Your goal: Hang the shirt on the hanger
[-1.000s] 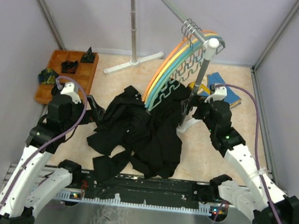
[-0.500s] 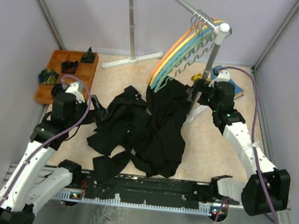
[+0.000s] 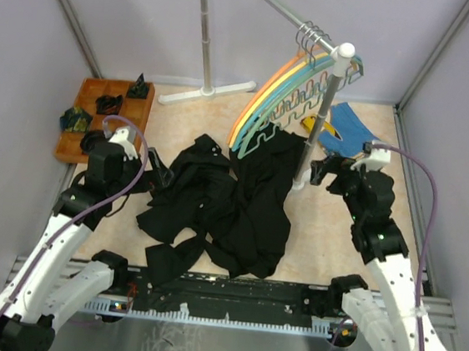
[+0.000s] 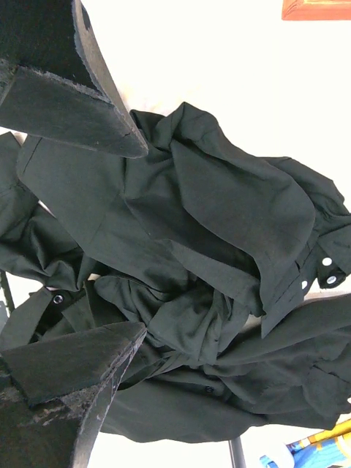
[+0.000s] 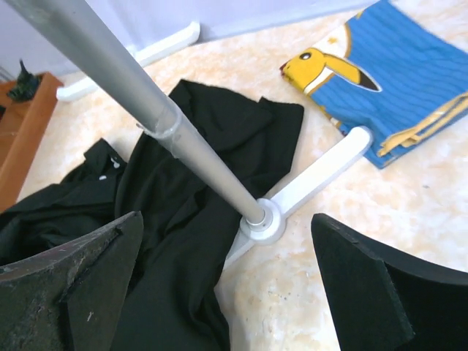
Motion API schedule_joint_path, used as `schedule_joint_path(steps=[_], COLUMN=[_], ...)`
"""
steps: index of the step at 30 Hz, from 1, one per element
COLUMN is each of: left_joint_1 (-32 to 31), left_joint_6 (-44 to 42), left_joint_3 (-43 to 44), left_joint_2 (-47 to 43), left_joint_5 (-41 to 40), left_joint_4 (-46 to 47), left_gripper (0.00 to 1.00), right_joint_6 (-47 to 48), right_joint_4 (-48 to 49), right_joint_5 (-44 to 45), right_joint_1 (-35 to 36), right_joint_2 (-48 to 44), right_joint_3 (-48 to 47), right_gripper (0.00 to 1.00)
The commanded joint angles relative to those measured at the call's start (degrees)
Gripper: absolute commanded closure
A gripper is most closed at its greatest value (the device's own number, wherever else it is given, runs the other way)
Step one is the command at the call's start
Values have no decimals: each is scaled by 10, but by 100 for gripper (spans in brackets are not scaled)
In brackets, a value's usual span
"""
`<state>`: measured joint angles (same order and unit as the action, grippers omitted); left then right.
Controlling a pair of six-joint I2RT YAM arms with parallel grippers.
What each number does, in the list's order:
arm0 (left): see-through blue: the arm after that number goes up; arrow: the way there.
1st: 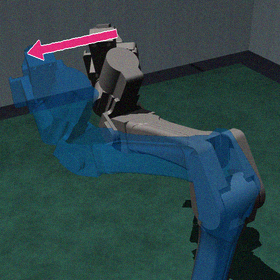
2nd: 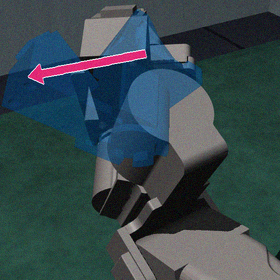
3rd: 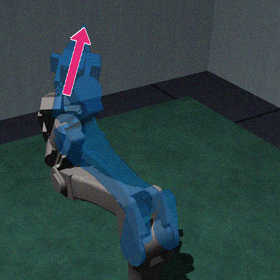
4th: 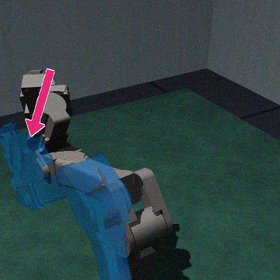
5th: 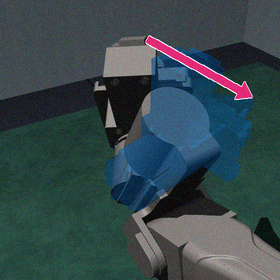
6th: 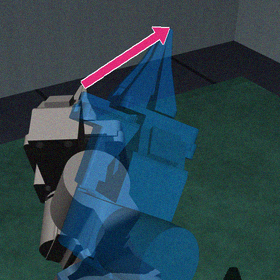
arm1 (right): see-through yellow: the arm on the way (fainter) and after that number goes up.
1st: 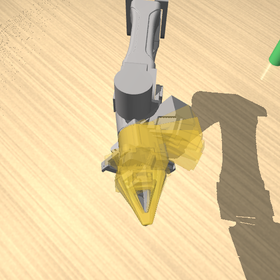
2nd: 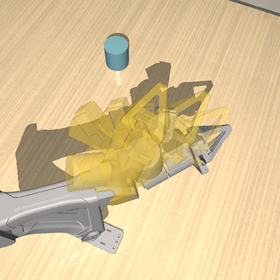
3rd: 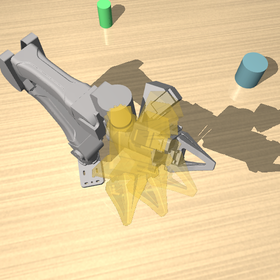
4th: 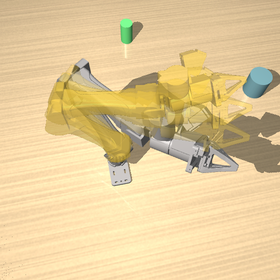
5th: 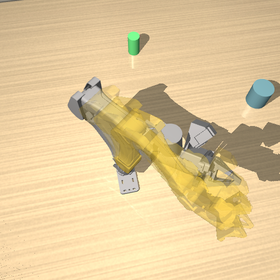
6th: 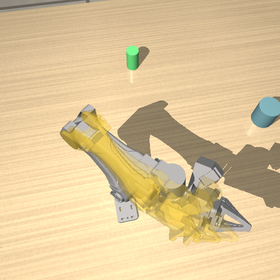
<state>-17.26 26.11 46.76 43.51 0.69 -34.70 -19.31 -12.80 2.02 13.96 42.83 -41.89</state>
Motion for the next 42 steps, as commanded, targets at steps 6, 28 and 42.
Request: schedule_joint_path(steps=[6,28,42], left_joint_1=[1,1,0], left_joint_6=[-1,-11,-14], left_joint_3=[-14,-18,-25], left_joint_2=[6,-1,3], left_joint_5=[12,18,25], left_joint_4=[27,22,30], left_gripper=[1,1,1], right_joint_6=[-101,-237,-225], right_joint_4=[-125,56,-16], right_joint_5=[185,8,38], right_joint_1=[-5,-246,-257], right_joint_2=[-146,496,665], right_joint_3=[54,-200,-339], right_gripper=[1,8,23])
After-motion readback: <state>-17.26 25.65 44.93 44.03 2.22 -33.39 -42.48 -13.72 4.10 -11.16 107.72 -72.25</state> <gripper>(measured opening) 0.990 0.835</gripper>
